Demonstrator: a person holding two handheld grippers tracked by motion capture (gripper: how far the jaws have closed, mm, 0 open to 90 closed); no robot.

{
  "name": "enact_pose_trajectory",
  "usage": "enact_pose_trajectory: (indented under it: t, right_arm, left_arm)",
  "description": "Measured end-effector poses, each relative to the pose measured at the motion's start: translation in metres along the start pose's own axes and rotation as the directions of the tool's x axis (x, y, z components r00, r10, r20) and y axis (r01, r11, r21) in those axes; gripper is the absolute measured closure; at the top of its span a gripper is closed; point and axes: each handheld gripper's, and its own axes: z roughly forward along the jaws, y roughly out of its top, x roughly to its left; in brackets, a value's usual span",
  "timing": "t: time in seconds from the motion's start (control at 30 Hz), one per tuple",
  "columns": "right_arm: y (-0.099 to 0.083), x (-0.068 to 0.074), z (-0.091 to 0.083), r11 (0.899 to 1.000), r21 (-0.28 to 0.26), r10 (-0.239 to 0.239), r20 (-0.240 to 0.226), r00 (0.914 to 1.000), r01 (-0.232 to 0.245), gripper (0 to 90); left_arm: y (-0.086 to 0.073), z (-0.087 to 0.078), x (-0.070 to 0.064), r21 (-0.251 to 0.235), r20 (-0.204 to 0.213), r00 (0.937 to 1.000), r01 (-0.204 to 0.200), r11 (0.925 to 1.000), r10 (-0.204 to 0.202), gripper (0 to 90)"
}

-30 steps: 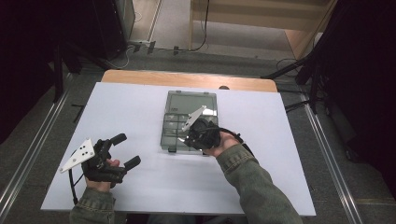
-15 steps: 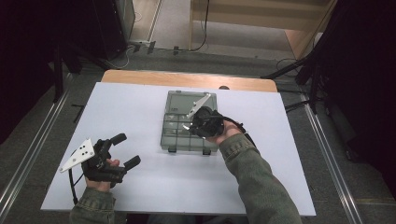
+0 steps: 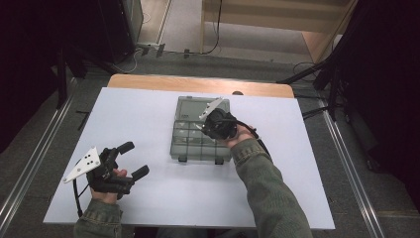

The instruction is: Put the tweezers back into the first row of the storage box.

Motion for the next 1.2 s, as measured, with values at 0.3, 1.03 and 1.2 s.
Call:
enact_pose_trajectory:
  t: [0.3, 1.03, 1.2]
  right_arm:
    - [-0.005, -0.015, 0.012, 0.999, -0.012, 0.049, 0.043, 0.9978, -0.049, 86.2]
    - [-0.01, -0.021, 0.032, 0.996, -0.019, 0.092, 0.127, 0.9877, -0.09, 65.6]
    - [-0.012, -0.022, 0.028, 0.992, -0.016, 0.127, 0.139, 0.9821, -0.126, 45.2]
  left_arm:
    - [0.0, 0.0, 0.0, -0.002, -0.001, 1.0, 0.002, 1.0, -0.002, 0.0]
    - [0.0, 0.0, 0.0, -0.01, -0.008, 1.0, 0.002, 0.9999, -0.002, 0.0]
    - [0.0, 0.0, 0.0, -0.009, -0.006, 1.0, 0.001, 1.0, -0.001, 0.0]
